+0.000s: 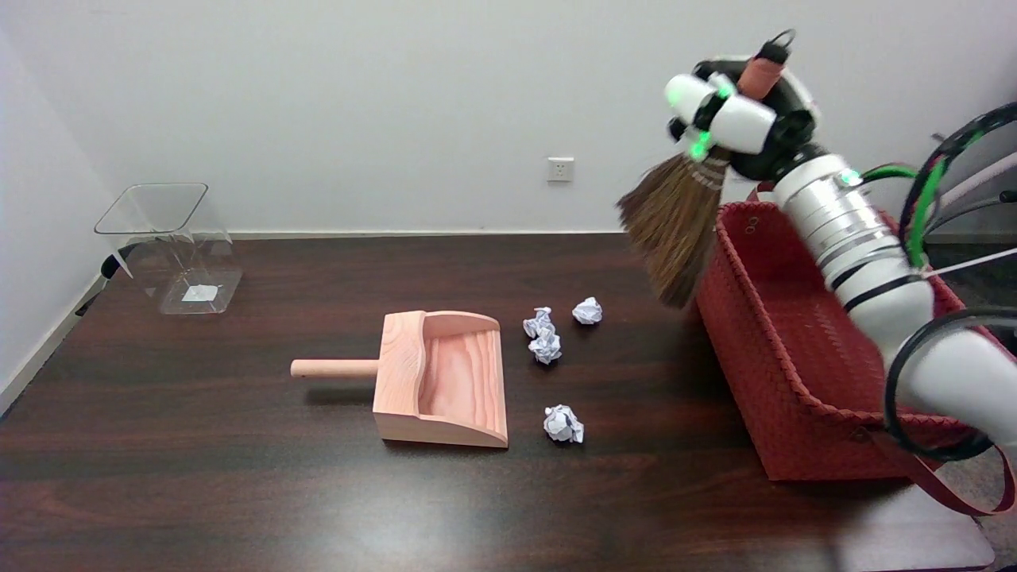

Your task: Pick up the broom in the storage basket.

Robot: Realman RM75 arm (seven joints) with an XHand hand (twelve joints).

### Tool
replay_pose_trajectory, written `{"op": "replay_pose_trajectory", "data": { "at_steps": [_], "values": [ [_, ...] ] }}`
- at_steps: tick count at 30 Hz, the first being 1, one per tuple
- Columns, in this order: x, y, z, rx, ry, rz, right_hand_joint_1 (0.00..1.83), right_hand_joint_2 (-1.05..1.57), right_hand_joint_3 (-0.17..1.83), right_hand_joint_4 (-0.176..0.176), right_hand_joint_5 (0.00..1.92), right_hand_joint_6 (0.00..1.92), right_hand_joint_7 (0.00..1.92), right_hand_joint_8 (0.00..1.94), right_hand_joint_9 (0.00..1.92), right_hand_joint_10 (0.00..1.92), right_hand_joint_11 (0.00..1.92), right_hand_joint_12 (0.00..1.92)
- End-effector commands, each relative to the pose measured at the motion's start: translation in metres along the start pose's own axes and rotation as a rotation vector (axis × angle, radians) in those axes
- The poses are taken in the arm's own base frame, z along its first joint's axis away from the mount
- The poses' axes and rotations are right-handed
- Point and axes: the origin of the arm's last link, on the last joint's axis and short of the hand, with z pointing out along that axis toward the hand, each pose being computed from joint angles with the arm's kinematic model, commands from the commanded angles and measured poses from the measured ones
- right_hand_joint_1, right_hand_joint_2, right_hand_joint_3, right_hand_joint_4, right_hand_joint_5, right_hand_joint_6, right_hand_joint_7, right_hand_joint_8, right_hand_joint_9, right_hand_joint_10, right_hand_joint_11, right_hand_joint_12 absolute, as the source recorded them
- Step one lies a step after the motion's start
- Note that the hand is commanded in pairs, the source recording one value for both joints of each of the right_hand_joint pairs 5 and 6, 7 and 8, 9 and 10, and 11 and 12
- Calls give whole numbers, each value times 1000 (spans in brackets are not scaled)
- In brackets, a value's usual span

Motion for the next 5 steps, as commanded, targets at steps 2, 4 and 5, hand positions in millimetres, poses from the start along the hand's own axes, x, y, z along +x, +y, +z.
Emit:
{"op": "replay_pose_trajectory", "data": {
  "at_steps": [2, 4, 5],
  "values": [
    [-93, 71, 9, -160, -214, 77, 1409, 1130, 797, 0, 1920, 1920, 1920, 1920, 1920, 1920, 1896, 1896],
    [-99, 77, 17, -168, -233, 57, 1415, 1129, 793, 0, 1920, 1920, 1920, 1920, 1920, 1920, 1892, 1892],
    [-102, 81, 19, -177, -244, 48, 1416, 1126, 796, 0, 1920, 1920, 1920, 1920, 1920, 1920, 1890, 1890]
  ]
}}
